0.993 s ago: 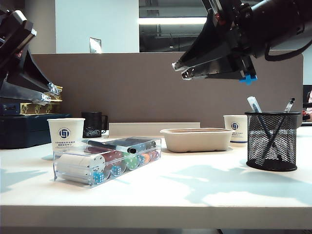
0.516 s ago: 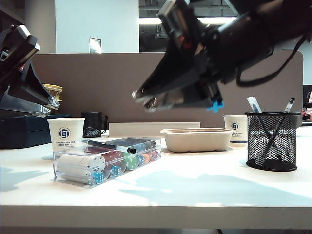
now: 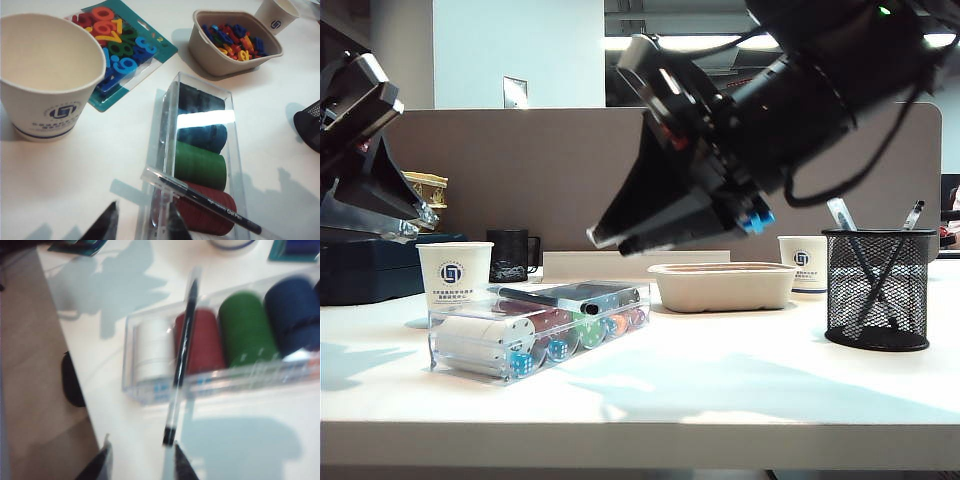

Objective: Pick up one pen and put it in the pen container.

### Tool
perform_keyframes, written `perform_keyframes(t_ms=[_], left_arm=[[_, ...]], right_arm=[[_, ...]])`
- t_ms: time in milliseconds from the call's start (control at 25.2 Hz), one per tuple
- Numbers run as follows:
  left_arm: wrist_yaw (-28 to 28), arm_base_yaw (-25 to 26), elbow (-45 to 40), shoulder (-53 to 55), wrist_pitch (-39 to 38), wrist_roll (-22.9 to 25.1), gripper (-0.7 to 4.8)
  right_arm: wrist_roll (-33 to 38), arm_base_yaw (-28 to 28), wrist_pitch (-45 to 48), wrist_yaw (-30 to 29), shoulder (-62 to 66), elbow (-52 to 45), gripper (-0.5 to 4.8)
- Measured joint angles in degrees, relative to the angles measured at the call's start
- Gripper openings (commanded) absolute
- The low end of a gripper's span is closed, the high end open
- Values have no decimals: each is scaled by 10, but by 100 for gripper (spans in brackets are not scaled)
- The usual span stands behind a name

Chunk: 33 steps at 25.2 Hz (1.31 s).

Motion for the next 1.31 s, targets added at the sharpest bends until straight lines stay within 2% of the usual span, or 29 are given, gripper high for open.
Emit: perform_keyframes(t_ms=[119, 278, 516, 1112, 1310], left_arm=[[4, 0, 17, 27, -5, -20, 121], [15, 0, 43, 49, -9, -23, 121], [15, 0, 68, 60, -18, -23, 121], [13, 0, 68, 86, -23, -23, 121], [13, 0, 68, 87, -21, -23, 121]], right_arm=[[-41, 2, -40, 23, 17, 52, 154], [-73, 5, -78, 41, 34, 90, 154], [-128, 8, -166, 98, 56, 137, 154], [-137, 52, -192, 108, 66, 143, 154], [-143, 69, -198, 132, 95, 155, 154]])
